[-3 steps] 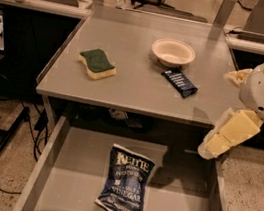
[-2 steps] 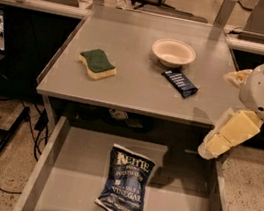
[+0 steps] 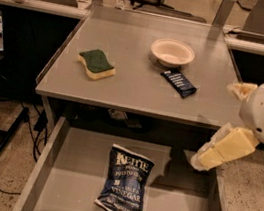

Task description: Pick blue chip bag from top drawer and place on counter

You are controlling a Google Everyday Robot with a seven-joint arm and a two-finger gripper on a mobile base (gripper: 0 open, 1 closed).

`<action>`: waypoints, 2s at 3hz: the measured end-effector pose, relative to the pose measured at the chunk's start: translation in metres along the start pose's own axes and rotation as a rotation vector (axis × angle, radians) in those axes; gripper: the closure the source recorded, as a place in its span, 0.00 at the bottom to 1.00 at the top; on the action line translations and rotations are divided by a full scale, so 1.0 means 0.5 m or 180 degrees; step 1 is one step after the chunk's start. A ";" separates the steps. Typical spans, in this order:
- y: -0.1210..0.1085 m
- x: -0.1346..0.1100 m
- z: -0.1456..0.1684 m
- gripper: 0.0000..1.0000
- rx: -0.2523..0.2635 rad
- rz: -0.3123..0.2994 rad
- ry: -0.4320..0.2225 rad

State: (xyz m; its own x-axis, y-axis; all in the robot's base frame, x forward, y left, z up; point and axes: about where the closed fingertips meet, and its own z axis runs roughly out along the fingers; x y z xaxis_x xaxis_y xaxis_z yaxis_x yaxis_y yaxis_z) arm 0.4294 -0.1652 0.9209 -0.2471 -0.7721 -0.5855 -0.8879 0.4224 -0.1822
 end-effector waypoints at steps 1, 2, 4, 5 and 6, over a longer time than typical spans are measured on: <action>0.058 0.059 0.066 0.00 -0.0066 0.0221 0.0012; 0.128 0.118 0.146 0.00 -0.0166 0.0430 0.0057; 0.160 0.152 0.195 0.00 -0.0095 0.0527 0.0091; 0.168 0.159 0.223 0.00 -0.0092 0.0624 0.0004; 0.192 0.138 0.315 0.00 -0.0173 0.0720 -0.0192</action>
Offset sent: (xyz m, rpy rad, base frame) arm -0.0578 0.0211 -0.1452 0.0776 0.1721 -0.1051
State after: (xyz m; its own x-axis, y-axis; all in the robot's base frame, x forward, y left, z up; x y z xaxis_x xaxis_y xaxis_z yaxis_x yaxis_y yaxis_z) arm 0.3884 -0.1029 0.7385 -0.4199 -0.6303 -0.6530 -0.8326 0.5538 0.0008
